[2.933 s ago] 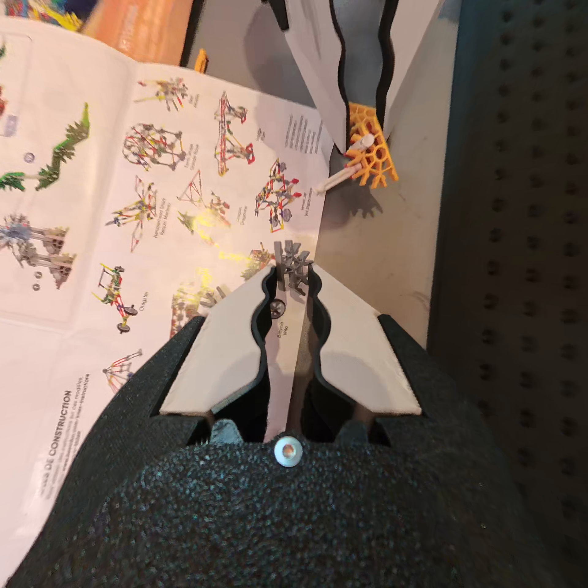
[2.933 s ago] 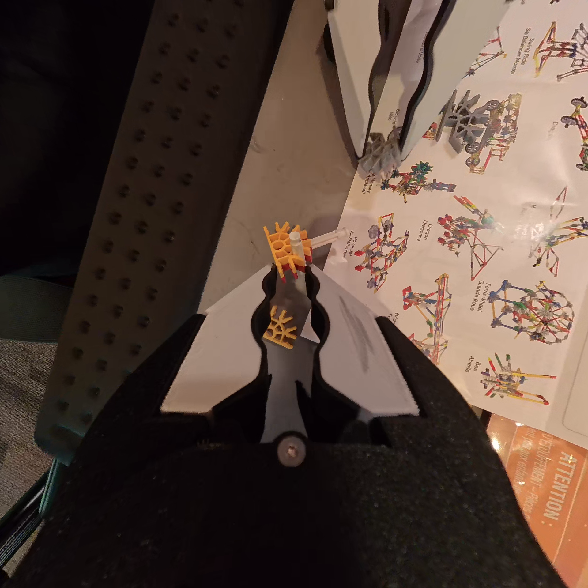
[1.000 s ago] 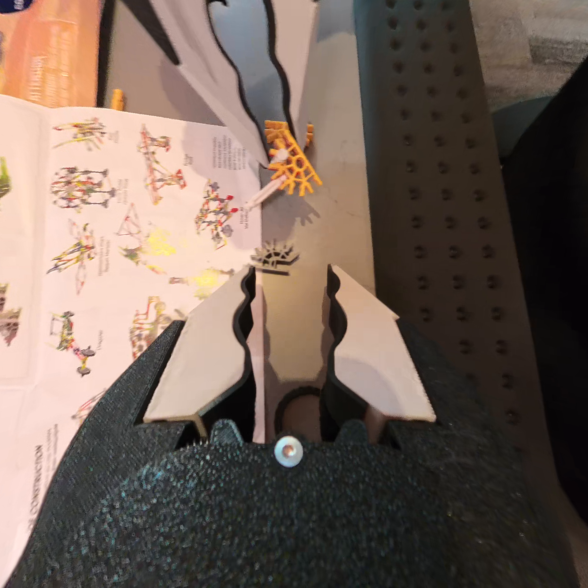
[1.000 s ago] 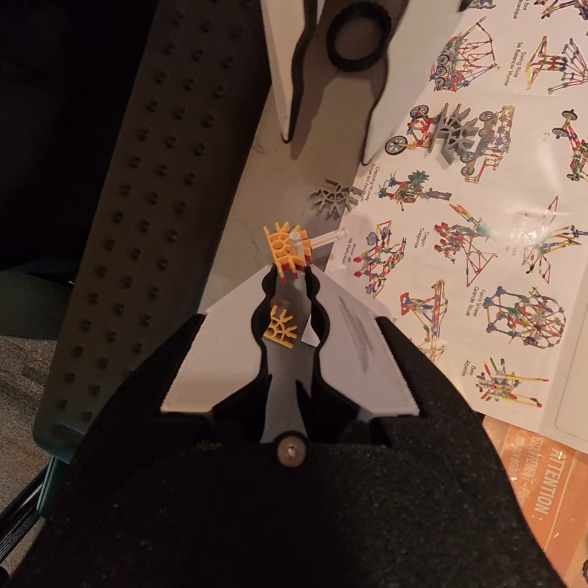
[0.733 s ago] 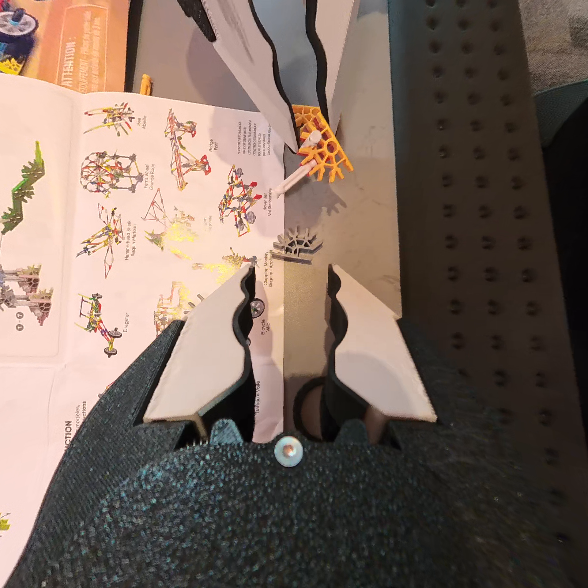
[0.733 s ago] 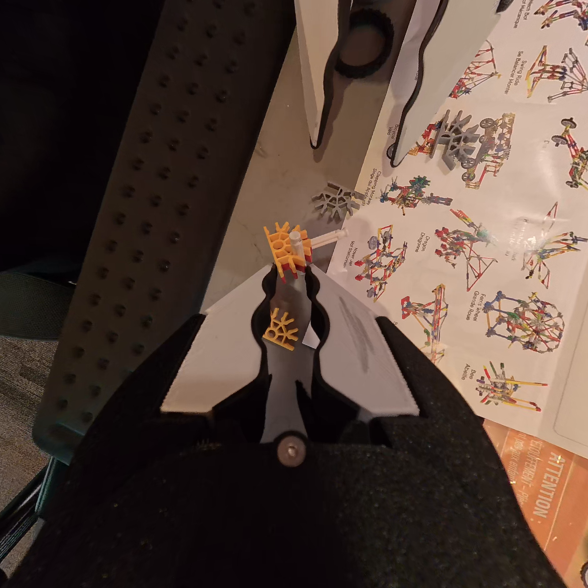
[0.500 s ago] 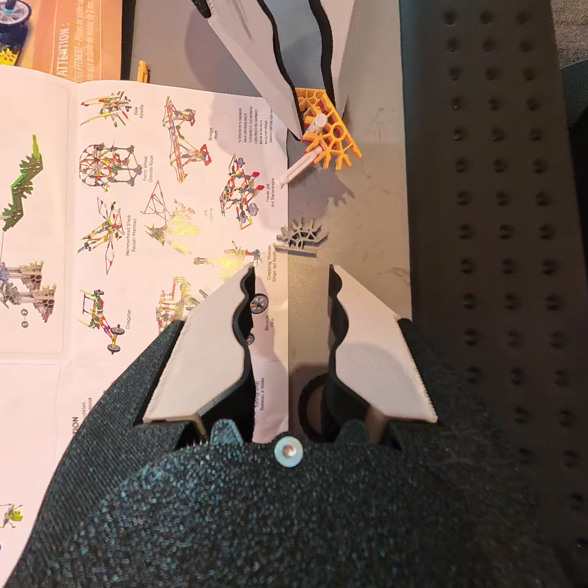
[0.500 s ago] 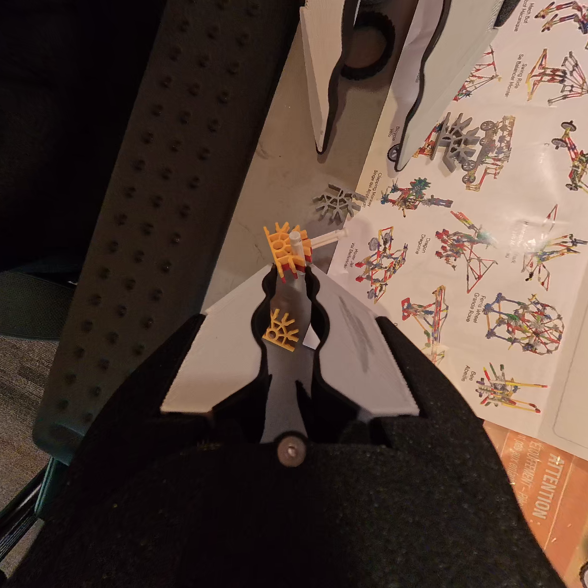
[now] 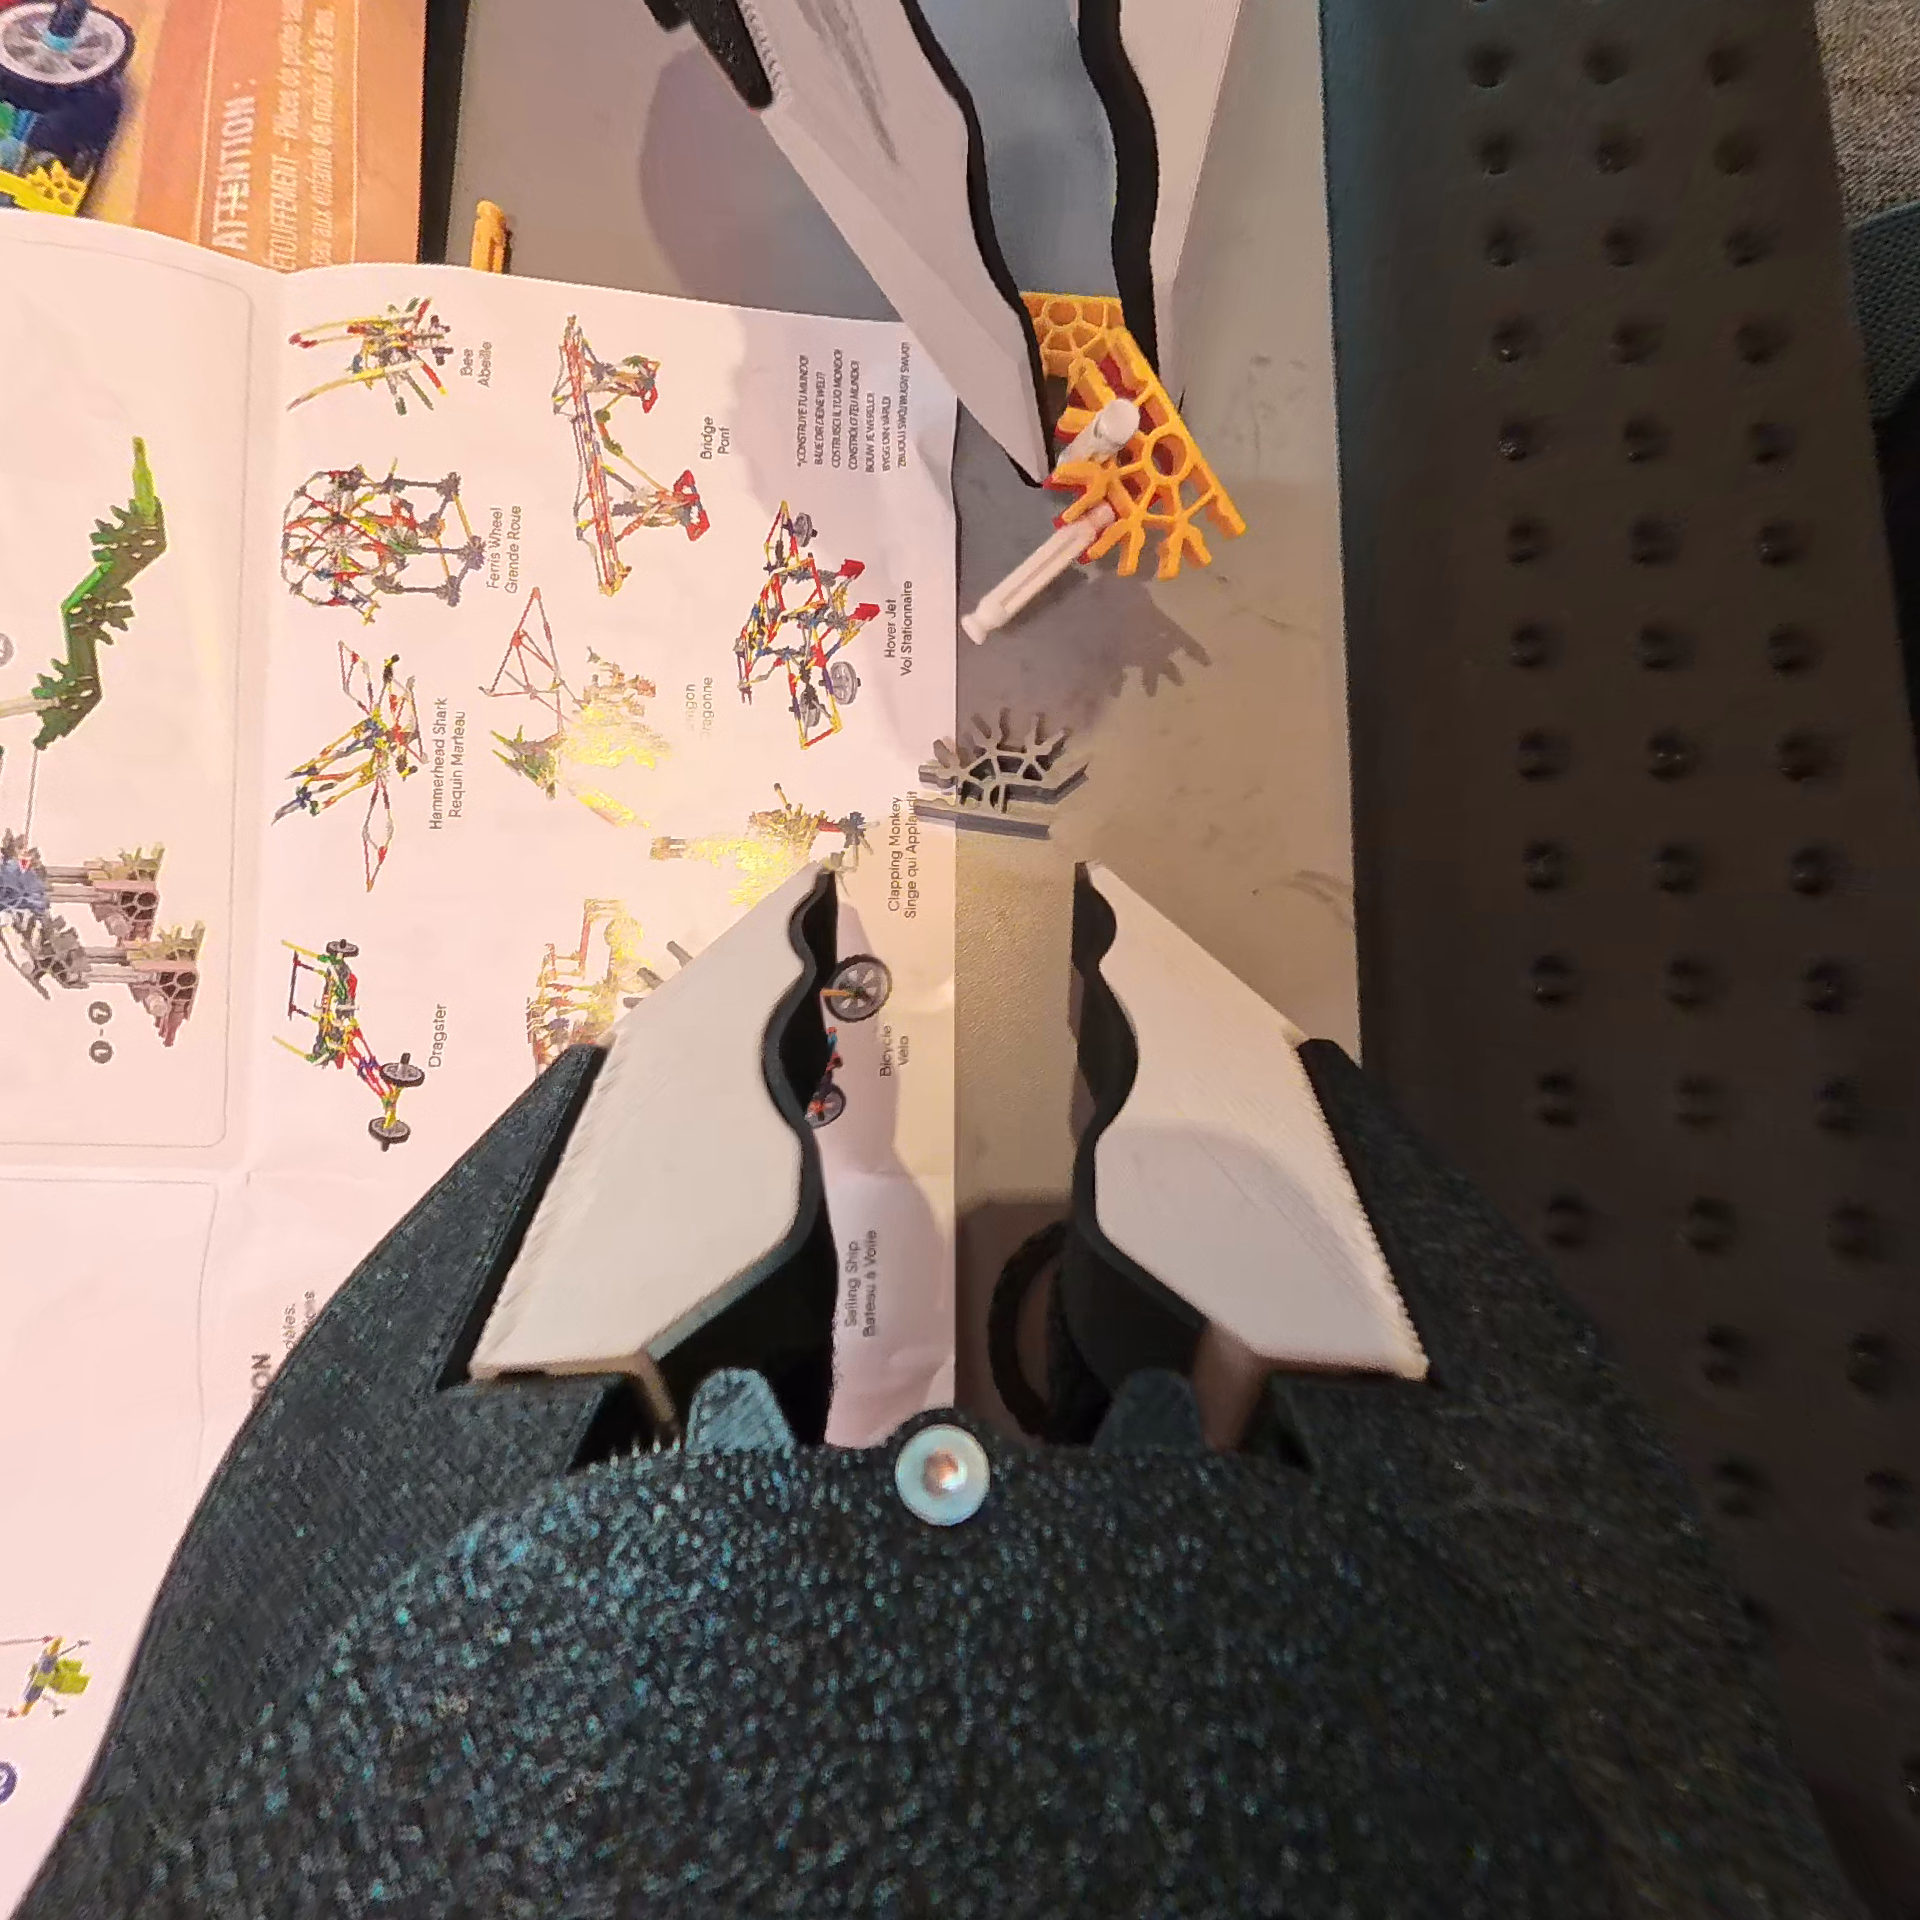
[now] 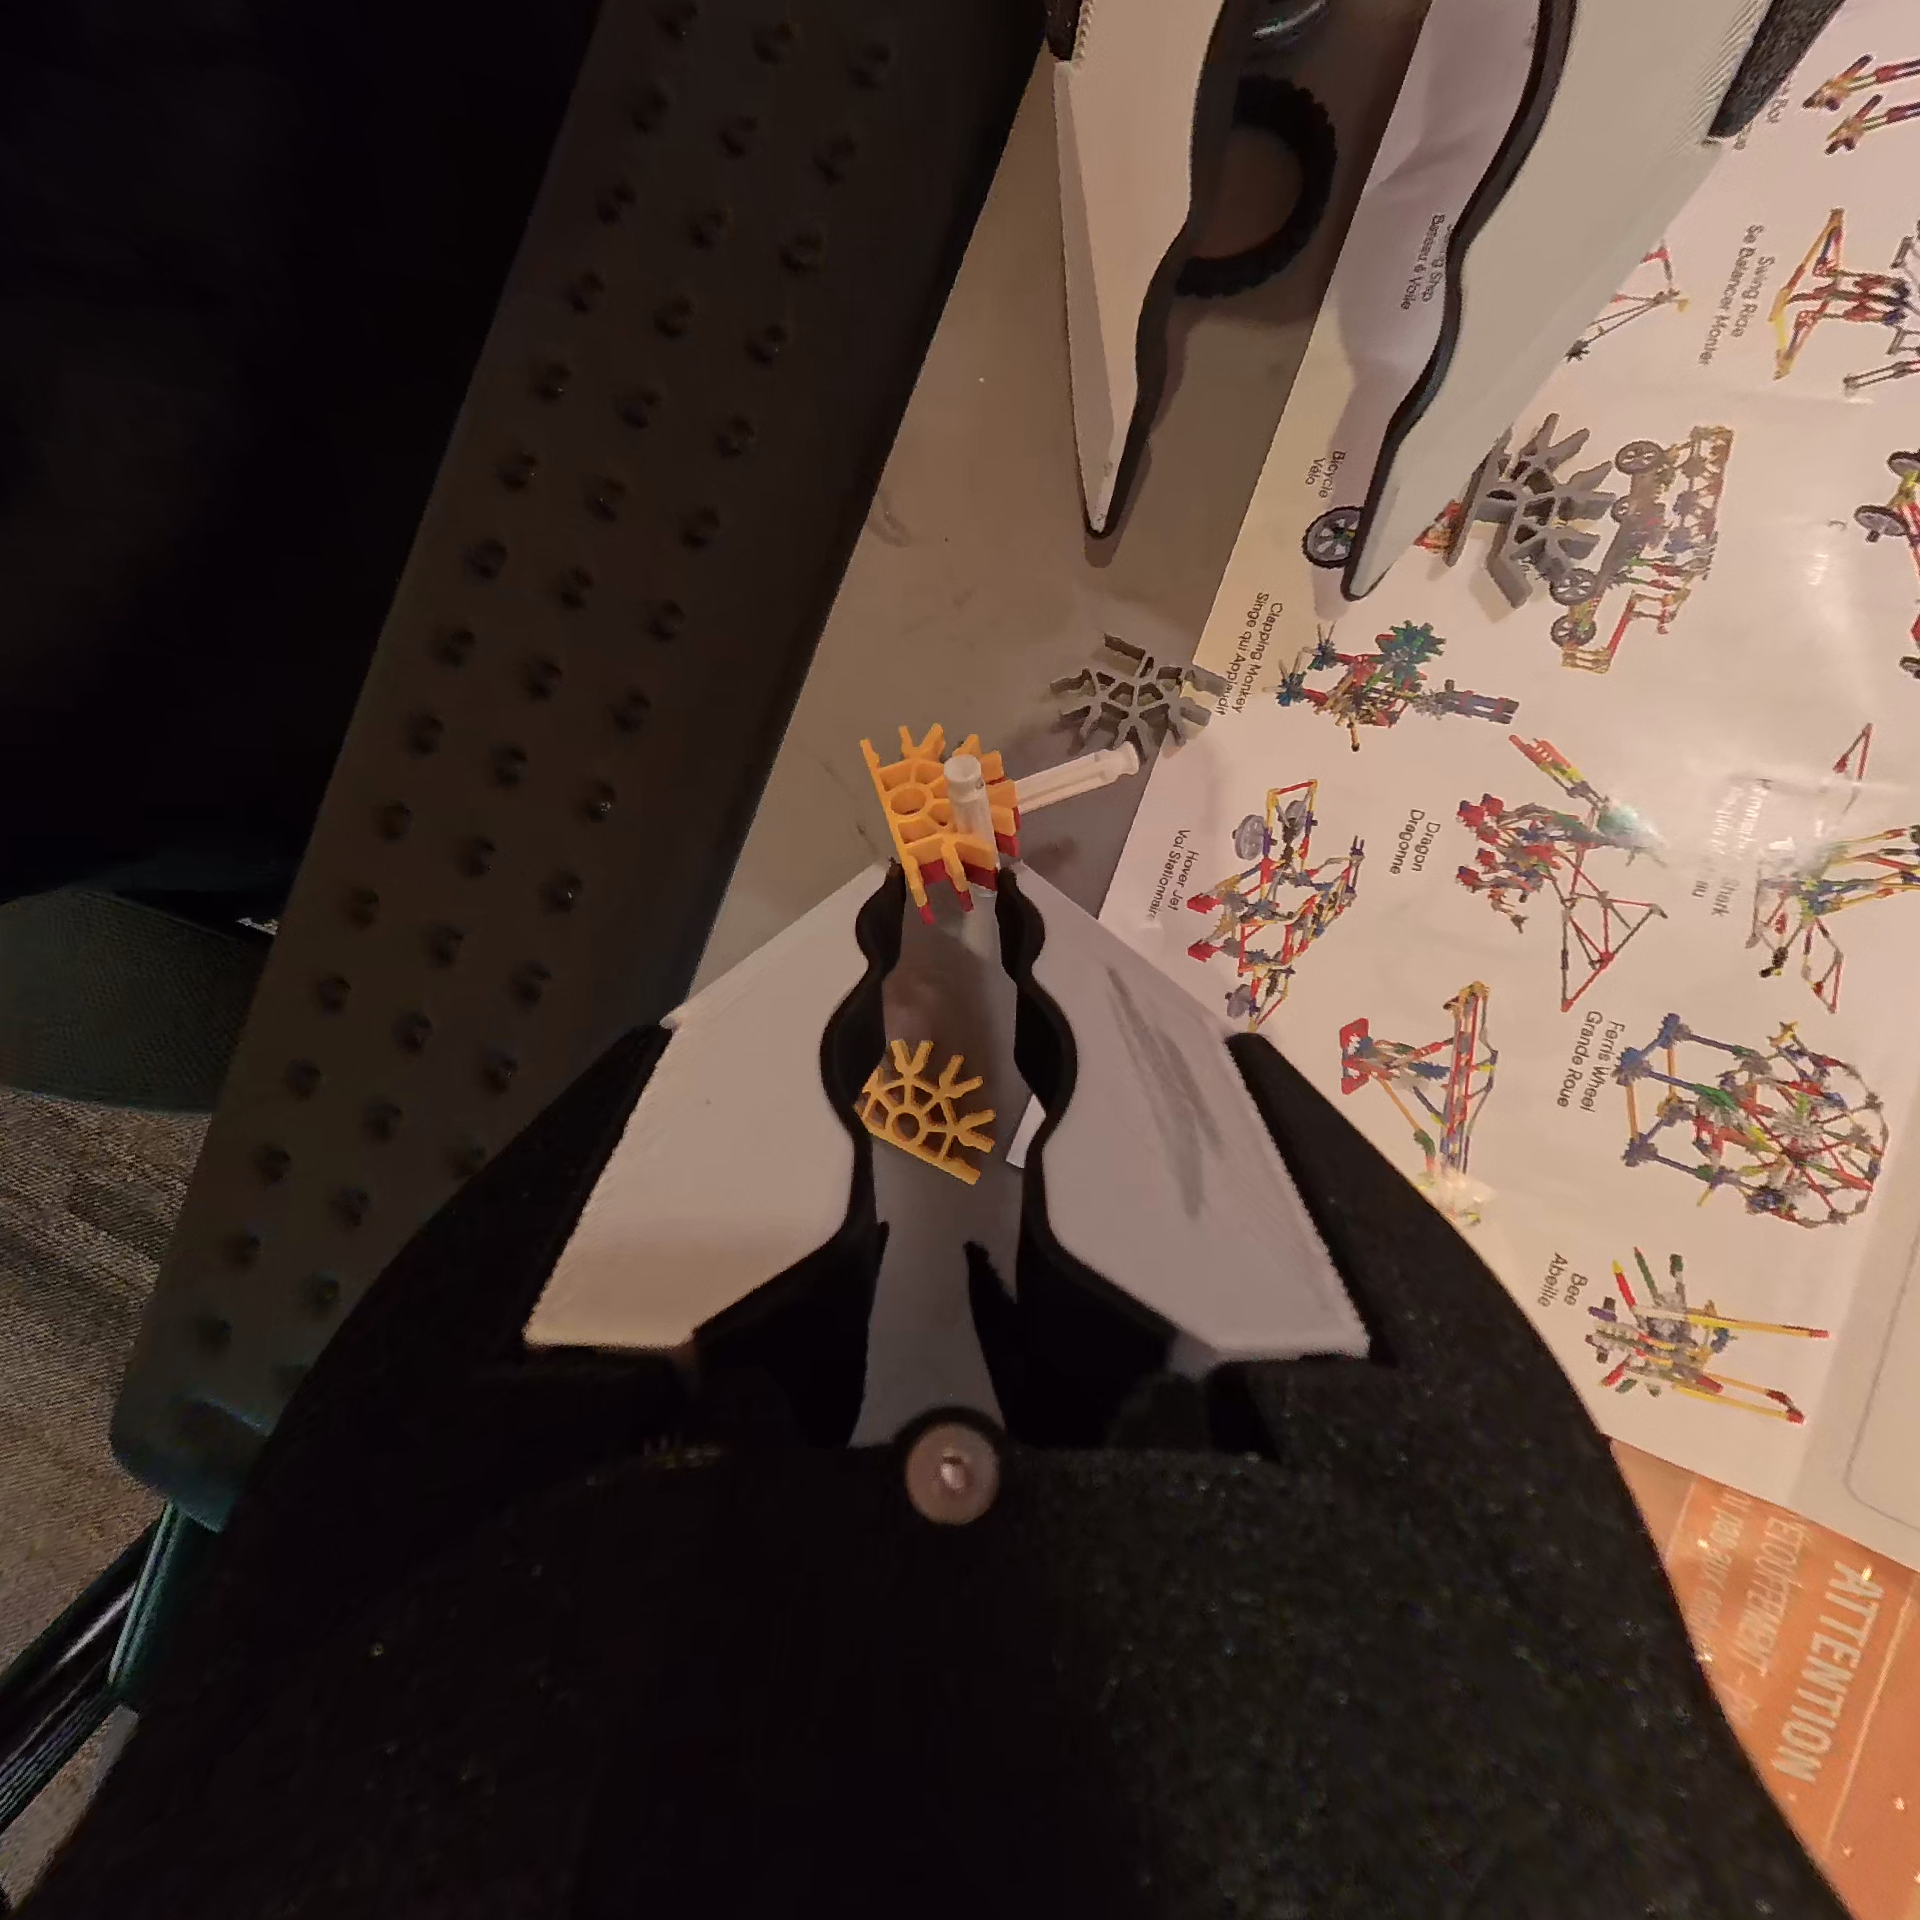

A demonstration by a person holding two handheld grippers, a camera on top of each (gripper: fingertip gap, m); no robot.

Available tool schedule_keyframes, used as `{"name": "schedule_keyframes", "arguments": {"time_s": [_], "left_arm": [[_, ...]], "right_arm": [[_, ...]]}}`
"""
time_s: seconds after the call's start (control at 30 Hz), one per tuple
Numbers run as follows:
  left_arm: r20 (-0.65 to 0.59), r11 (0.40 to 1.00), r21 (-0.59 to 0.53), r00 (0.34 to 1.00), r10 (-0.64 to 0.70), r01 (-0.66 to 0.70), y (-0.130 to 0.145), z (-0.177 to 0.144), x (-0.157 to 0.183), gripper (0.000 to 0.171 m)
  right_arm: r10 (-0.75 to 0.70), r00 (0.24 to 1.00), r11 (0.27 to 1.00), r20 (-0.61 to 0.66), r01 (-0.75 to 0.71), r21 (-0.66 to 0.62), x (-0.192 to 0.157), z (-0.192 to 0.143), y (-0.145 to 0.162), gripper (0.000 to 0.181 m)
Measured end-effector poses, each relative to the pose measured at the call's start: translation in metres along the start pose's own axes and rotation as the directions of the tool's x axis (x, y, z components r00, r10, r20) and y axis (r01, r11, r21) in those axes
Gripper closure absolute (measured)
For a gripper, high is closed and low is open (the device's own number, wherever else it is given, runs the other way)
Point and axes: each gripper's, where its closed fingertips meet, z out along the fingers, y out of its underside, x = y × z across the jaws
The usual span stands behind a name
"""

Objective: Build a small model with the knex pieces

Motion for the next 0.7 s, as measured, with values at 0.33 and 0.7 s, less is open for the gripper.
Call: {"name": "schedule_keyframes", "arguments": {"time_s": [0.33,0.7], "left_arm": [[-0.012,0.999,-0.018,0.999,0.032,-0.032,-0.001,0.008,0.008,0.128],[0.046,0.99,-0.049,0.989,0.138,-0.135,-0.003,0.02,0.011,0.13]], "right_arm": [[-0.002,1.0,1.0,0.013,0.002,-0.008,-0.002,0.004,0.001,0.164],[-0.002,1.0,1.0,0.008,0.002,-0.008,-0.001,0.002,0.001,0.164]]}}
